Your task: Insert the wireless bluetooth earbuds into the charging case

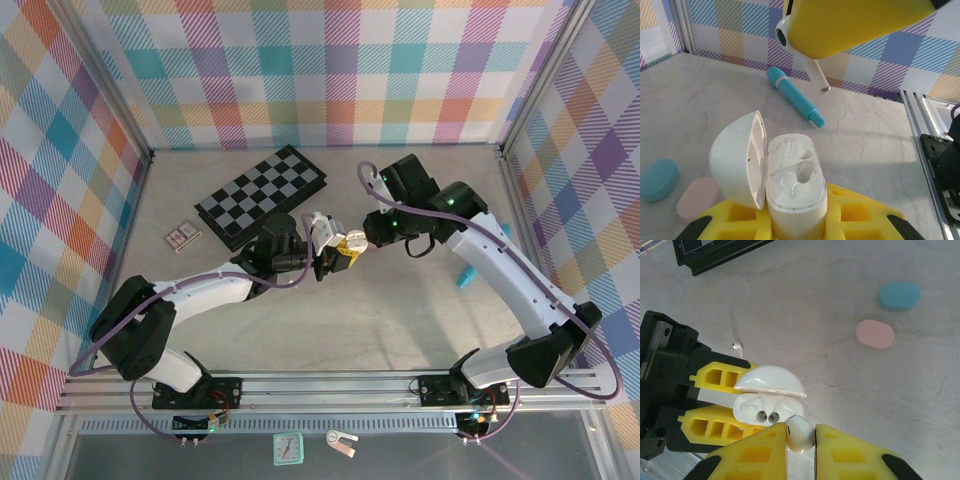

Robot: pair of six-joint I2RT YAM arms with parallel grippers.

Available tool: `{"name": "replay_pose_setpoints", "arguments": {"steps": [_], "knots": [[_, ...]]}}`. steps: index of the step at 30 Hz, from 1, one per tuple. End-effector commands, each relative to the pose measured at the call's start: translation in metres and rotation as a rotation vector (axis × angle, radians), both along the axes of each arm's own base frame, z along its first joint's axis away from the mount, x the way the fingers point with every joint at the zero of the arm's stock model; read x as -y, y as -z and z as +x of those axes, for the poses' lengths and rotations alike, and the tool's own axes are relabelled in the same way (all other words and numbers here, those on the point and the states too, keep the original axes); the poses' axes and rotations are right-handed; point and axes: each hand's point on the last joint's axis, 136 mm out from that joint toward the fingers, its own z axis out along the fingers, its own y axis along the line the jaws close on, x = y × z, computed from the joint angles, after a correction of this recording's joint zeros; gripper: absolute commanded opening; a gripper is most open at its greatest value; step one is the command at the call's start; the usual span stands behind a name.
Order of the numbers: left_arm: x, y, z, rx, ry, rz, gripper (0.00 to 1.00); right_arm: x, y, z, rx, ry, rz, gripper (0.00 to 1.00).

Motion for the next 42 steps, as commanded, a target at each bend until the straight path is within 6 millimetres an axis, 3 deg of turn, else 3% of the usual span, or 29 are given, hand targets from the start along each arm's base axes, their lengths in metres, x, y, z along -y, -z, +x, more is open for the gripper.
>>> {"name": "replay_pose_setpoints", "arguments": {"steps": [1,23,42], "knots": [[0.002,-0.016,0.008,0.016,-0.017,-0.045,0.08,-0.011,-0.001,0.005,0.01,-0.008,0.026,0.18],[-0.003,-0.024,0.011,0.032,-0.056,-0.067,0.07,-0.026,0.025,0.007,-0.044,-0.054,-0.004,0.18],[-0.001,-0.029,0.016,0.027,-0.072,-0.074,0.06,-0.034,0.03,-0.001,-0.063,-0.112,0.003,0.19]]}}
